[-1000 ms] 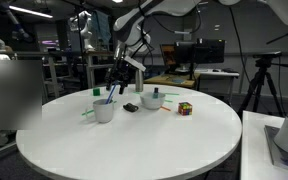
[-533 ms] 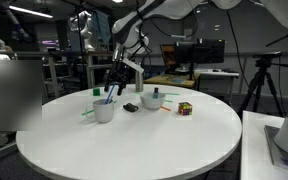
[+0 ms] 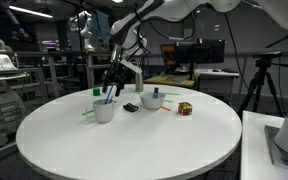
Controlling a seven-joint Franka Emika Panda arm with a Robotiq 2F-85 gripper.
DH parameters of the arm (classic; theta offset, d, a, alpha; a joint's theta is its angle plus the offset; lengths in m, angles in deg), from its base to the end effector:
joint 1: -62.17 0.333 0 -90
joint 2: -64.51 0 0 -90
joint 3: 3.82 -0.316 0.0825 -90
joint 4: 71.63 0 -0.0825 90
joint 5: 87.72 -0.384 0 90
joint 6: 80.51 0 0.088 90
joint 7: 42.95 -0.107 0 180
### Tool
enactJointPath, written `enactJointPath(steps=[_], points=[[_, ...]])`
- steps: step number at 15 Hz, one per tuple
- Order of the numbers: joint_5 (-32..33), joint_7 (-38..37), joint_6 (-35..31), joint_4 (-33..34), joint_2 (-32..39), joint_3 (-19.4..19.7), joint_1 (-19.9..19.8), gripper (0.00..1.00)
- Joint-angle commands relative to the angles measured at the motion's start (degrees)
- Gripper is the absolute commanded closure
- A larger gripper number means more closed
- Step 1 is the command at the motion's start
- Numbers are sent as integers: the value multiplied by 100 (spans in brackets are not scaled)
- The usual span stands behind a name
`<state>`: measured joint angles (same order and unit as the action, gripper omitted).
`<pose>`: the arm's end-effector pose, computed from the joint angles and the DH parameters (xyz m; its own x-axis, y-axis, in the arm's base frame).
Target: Take the pen from the white cup and put it on the table
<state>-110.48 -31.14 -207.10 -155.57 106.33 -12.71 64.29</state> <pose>0.7119 0.1308 0.2585 0.9929 0.1110 0.0435 0.1190 -0.9050 -0.4084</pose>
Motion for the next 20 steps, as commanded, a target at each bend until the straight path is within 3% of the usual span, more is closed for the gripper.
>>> enactJointPath(steps=[1, 4, 12, 20], points=[[105, -25, 178, 303, 163, -123, -93, 21], [108, -27, 179, 290, 159, -129, -91, 37], [116, -30, 200, 299, 194, -130, -91, 100], [117, -26, 250, 390, 213, -148, -89, 97]])
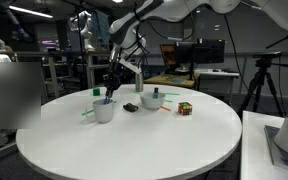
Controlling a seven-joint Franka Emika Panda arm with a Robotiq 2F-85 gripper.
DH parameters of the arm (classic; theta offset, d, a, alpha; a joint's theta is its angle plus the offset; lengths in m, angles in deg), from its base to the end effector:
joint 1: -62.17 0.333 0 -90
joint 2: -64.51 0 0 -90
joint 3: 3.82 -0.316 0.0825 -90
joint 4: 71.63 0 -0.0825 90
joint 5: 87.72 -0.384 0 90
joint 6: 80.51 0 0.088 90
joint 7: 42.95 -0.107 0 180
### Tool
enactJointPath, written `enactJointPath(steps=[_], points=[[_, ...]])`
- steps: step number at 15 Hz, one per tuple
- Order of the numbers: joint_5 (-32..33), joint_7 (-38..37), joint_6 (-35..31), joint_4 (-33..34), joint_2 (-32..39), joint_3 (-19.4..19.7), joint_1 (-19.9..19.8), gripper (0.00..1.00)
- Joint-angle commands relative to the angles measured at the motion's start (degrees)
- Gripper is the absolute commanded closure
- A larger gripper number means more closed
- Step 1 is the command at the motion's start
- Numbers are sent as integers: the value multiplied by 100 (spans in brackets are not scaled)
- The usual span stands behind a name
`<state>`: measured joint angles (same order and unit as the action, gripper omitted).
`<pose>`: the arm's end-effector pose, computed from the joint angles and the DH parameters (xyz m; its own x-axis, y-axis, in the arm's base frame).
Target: Take the pen from the white cup and put it on the table
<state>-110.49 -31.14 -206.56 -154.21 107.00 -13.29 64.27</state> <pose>0.7153 0.1366 0.2608 0.9918 0.1188 0.0475 0.1278 -0.8995 -0.4179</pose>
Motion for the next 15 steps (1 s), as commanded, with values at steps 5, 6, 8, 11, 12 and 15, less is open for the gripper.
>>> enactJointPath(steps=[5, 6, 8, 11, 12, 15], points=[[172, -82, 149, 158, -63, -55, -52, 97], [190, -95, 128, 138, -117, -50, -42, 97], [232, -98, 98, 106, -235, -48, -28, 97], [305, -127, 114, 37, -468, -40, 3, 97], [334, -148, 131, 13, -558, -32, 13, 97], [424, -220, 200, -46, -742, 0, 43, 97]])
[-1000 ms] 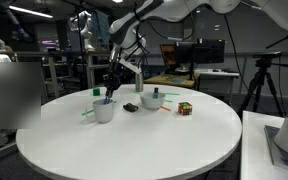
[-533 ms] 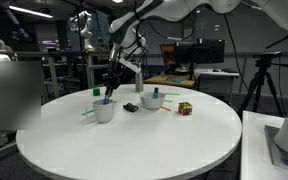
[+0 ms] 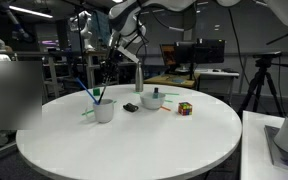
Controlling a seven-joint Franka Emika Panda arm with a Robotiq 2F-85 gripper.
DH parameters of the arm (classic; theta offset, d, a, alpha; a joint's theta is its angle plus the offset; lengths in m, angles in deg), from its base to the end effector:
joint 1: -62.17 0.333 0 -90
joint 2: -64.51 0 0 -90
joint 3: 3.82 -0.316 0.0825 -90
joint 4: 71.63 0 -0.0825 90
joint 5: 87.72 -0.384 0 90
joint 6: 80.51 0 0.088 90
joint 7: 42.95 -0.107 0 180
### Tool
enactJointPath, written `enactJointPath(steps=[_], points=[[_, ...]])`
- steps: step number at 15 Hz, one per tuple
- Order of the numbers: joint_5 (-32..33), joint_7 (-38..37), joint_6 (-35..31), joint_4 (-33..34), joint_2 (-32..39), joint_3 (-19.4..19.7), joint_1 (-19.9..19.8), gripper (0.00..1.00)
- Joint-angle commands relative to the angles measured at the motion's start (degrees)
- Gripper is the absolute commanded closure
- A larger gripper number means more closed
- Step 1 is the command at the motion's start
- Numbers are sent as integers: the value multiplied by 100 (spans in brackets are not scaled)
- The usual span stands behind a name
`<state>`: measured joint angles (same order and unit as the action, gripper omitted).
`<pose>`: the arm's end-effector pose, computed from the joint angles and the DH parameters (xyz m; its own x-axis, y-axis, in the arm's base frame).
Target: Take the pen from the white cup and put it on the table
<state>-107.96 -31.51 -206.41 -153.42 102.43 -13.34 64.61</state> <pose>0.7205 0.1400 0.3241 0.9796 0.1449 0.1391 0.1875 -0.9077 -0.3753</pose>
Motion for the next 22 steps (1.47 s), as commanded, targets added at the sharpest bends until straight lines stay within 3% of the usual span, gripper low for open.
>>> enactJointPath(steps=[1, 7, 22], points=[[176, -190, 210, -137, -326, 4, 7, 97], [257, -306, 367, -309, -596, 46, 55, 97], [701, -1175, 694, -1728, -1806, 367, 116, 97]])
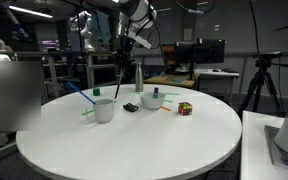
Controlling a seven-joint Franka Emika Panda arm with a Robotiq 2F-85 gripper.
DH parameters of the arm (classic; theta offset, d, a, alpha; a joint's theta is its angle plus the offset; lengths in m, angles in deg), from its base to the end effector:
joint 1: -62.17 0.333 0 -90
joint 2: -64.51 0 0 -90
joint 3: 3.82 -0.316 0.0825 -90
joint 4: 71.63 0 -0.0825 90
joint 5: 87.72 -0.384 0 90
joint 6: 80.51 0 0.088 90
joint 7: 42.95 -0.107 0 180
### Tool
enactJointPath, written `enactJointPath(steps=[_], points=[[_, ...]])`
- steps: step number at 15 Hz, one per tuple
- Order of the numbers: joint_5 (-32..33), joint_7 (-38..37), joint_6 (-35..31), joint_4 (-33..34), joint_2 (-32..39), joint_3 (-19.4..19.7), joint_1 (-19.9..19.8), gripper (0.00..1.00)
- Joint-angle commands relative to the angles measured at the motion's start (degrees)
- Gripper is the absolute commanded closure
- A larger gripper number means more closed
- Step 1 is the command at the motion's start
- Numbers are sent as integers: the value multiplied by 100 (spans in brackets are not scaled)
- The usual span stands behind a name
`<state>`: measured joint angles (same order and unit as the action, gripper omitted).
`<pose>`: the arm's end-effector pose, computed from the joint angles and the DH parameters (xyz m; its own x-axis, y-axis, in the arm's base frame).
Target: Take the pen from the white cup and put it on the table
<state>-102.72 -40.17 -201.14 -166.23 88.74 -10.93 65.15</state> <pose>0.6622 0.1207 0.3741 0.9966 0.0787 0.0257 0.0828 -0.9579 -0.2749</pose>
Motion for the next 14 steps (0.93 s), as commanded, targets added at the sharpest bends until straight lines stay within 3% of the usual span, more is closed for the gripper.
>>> enactJointPath(steps=[1, 7, 14], points=[[194, -353, 196, -528, -500, 138, 59, 97], [95, -561, 454, -1072, -816, 139, 43, 97], [-122, -293, 1884, -1080, -652, 93, -27, 97]])
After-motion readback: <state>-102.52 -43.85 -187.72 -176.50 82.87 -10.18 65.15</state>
